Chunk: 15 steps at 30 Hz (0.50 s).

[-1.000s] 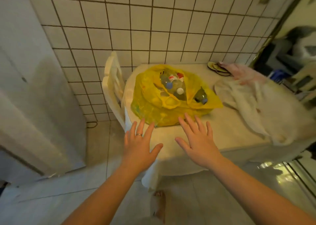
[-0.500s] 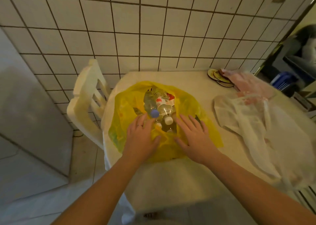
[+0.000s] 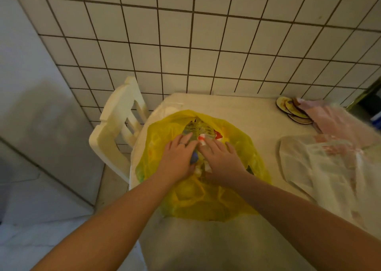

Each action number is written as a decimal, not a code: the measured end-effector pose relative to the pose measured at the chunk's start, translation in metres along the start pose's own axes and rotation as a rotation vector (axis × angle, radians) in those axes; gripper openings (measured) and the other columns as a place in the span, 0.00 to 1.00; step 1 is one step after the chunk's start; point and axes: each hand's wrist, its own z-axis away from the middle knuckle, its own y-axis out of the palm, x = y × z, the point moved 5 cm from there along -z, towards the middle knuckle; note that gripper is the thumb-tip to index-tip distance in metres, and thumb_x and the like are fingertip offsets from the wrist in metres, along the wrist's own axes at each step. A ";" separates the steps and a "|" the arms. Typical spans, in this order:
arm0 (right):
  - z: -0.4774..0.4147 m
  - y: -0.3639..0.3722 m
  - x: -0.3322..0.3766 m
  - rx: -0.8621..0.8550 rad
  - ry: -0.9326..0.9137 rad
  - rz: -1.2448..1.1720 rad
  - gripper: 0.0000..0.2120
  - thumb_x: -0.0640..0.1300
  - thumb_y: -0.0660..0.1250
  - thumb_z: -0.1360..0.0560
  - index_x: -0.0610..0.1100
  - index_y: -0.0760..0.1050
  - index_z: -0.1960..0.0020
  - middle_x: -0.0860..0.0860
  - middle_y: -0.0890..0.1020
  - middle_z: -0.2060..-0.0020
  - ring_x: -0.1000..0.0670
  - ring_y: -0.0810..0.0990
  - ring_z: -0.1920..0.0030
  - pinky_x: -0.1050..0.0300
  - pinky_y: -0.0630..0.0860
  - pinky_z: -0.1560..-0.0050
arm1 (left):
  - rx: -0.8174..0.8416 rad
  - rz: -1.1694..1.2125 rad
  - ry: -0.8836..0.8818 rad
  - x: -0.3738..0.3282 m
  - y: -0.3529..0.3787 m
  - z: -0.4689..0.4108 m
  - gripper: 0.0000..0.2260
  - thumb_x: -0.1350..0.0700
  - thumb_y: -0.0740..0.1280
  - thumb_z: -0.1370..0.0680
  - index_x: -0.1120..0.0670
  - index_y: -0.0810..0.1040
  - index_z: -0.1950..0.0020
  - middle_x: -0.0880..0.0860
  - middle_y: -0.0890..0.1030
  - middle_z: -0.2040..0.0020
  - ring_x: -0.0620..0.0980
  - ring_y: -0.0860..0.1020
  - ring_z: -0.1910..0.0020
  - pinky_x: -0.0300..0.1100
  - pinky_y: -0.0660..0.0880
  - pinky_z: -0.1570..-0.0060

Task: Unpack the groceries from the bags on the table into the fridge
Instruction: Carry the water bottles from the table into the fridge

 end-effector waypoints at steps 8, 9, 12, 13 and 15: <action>-0.012 0.017 -0.016 -0.221 -0.146 0.080 0.23 0.45 0.62 0.26 0.49 0.70 0.31 0.43 0.66 0.24 0.39 0.73 0.31 0.43 0.75 0.45 | 0.020 0.108 -0.056 0.013 0.016 -0.018 0.33 0.52 0.70 0.25 0.47 0.61 0.22 0.49 0.53 0.19 0.60 0.51 0.21 0.54 0.60 0.24; -0.013 0.018 -0.018 -0.268 -0.189 0.084 0.21 0.44 0.62 0.26 0.50 0.72 0.33 0.44 0.67 0.24 0.39 0.73 0.32 0.44 0.75 0.45 | 0.005 0.135 -0.054 0.014 0.017 -0.019 0.33 0.53 0.70 0.25 0.47 0.62 0.22 0.48 0.54 0.19 0.60 0.51 0.21 0.55 0.61 0.25; -0.015 0.019 -0.022 -0.377 -0.303 0.077 0.17 0.46 0.68 0.25 0.54 0.75 0.37 0.44 0.70 0.27 0.38 0.73 0.32 0.45 0.76 0.45 | -0.022 0.202 -0.036 0.018 0.014 -0.020 0.31 0.53 0.72 0.25 0.46 0.65 0.23 0.48 0.56 0.20 0.59 0.53 0.22 0.54 0.62 0.26; -0.015 0.018 -0.022 -0.403 -0.331 0.066 0.16 0.47 0.69 0.25 0.54 0.75 0.37 0.44 0.71 0.27 0.37 0.73 0.32 0.45 0.77 0.45 | -0.037 0.223 -0.025 0.019 0.012 -0.020 0.31 0.53 0.72 0.25 0.46 0.66 0.24 0.48 0.58 0.20 0.59 0.54 0.22 0.53 0.62 0.26; -0.016 0.012 -0.025 -0.467 -0.380 0.034 0.14 0.49 0.67 0.22 0.53 0.76 0.37 0.44 0.73 0.28 0.37 0.74 0.32 0.45 0.78 0.46 | -0.113 0.273 0.005 0.020 0.005 -0.019 0.29 0.54 0.73 0.25 0.47 0.69 0.25 0.51 0.62 0.21 0.60 0.59 0.24 0.54 0.65 0.27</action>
